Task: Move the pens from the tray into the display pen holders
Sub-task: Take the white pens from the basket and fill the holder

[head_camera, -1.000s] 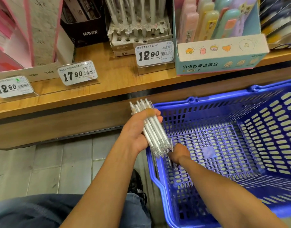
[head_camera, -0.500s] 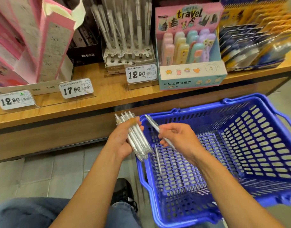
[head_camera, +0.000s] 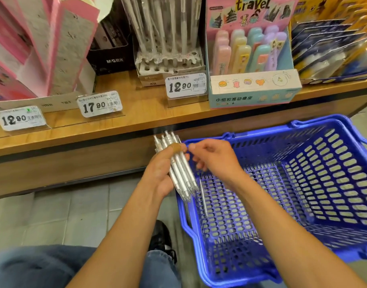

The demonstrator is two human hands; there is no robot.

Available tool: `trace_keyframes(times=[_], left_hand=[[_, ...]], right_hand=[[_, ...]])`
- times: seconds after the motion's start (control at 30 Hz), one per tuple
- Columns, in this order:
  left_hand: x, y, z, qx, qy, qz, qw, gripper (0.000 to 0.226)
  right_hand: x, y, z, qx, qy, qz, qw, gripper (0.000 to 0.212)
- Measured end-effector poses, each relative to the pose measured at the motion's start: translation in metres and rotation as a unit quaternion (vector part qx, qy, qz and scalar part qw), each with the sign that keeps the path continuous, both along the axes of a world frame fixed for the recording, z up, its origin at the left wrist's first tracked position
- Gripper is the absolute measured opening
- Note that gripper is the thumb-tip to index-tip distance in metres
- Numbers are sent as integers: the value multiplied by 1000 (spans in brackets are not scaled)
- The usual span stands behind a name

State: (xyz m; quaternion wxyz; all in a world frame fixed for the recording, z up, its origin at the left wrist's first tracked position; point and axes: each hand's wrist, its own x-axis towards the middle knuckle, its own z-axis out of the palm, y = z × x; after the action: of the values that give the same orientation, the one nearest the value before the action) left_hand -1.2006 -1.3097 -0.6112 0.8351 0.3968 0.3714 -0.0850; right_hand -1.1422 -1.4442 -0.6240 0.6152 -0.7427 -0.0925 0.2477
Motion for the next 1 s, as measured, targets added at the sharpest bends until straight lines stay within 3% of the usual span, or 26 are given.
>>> trace_keyframes(times=[0.1,0.2,0.3,0.53,0.7,0.77,0.9,1.0], left_hand=[[-1,2,-5,22,11,0,1000,7],[-3,5,-6,11,6,-2,1000,9],[-5,8,-7,-22,-20,-4,1000,13],[-6,11,-13,-22,-21,-15,999,13],[-11,21,-14,-35,-18,-8,999,6],[-12,26,-14,-38,-12,-9,999,9],[-10,26,-12,-34,6,-20,999,16],[-10,20,-6,-30,42,-40,998,10]], right_hand=[[21,-14,-60,-105,50,-77,990,17],[13,-19,-131,-307,63,-6,950,20],[-11,-13,-176,-423,41,94,900,21],[-25,2,-207,-524,-50,151,837,39],[-22,-8,-207,-581,-33,208,786,65],[-23,-12,-204,-568,5,189,801,60],[-16,-21,-186,-468,67,108,875,20],[-15,-36,-155,-407,90,68,906,23]])
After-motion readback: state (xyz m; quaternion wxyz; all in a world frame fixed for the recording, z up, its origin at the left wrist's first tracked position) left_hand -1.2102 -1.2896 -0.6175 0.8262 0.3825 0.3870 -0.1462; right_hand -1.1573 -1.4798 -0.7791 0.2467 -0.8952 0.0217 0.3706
